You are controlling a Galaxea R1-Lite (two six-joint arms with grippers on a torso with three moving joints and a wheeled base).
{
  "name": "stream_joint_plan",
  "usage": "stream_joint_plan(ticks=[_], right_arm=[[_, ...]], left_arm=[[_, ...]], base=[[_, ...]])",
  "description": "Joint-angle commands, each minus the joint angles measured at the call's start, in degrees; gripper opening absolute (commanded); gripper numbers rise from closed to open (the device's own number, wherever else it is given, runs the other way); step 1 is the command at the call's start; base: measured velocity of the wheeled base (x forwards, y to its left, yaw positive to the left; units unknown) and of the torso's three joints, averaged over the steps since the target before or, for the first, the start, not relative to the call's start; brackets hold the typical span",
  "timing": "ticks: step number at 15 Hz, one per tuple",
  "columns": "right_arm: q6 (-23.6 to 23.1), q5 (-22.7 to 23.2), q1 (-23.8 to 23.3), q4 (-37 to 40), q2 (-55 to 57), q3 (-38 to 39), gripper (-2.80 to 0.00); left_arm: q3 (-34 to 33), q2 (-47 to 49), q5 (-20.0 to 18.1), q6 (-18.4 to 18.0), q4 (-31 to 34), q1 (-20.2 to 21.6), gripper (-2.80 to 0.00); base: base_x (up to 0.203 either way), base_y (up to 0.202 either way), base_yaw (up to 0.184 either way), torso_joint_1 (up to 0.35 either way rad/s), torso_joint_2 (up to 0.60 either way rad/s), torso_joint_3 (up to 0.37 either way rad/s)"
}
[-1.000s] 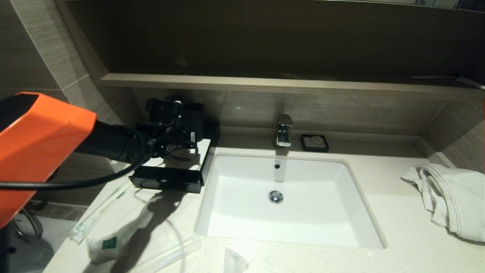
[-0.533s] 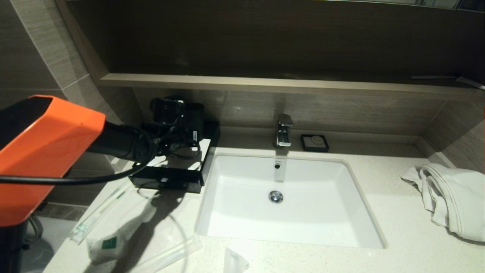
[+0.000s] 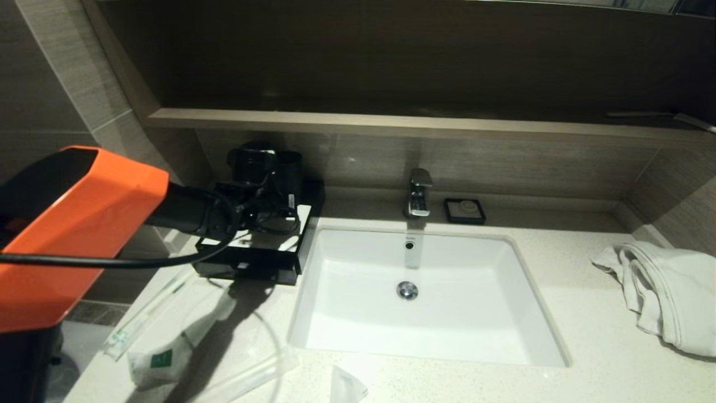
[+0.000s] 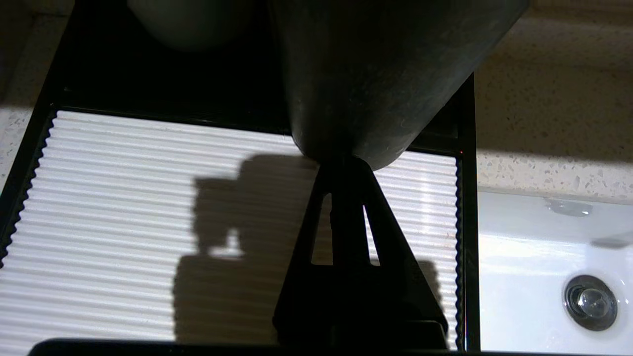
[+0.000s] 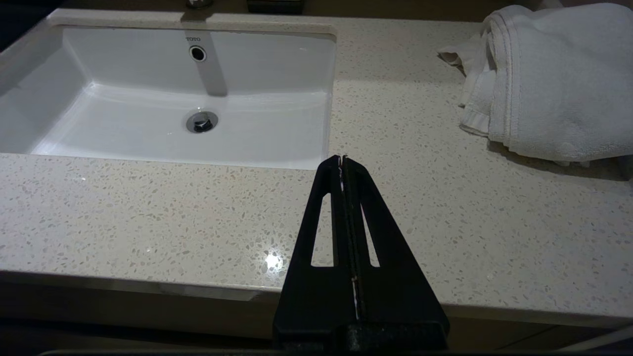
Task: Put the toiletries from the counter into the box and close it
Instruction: Place the cup on the storage box
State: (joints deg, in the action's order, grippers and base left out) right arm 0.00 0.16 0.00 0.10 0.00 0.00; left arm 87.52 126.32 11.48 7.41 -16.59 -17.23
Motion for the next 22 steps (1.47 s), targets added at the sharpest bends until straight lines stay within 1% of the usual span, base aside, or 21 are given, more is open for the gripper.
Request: stream_joint_plan(ticks=[1,5,14,22], right_arm=[[0.0,0.02,0.0,-0.01,0.0,0.0,-2.8],[0.0,0.02,0.0,-0.01,0.0,0.0,-2.8],[0.0,0.02,0.0,-0.01,0.0,0.0,-2.8],[0.0,0.02,0.0,-0.01,0.0,0.0,-2.8]], left_arm=[[1.59,1.23,0.06,0.07,0.02,0.0,-2.8],[4.4,2.86,0.12,-0.01,0.25,0.16,-2.8],[7.95,4.49,0.12,-0.03,1.1,0.53,-2.8],[9.34,5.69,0.03,-0.03,1.12,0.53,-2.8]], base=[[0.0,0.0,0.0,0.0,0.0,0.0],[0.0,0.0,0.0,0.0,0.0,0.0],[0.0,0.0,0.0,0.0,0.0,0.0],[0.0,0.0,0.0,0.0,0.0,0.0]])
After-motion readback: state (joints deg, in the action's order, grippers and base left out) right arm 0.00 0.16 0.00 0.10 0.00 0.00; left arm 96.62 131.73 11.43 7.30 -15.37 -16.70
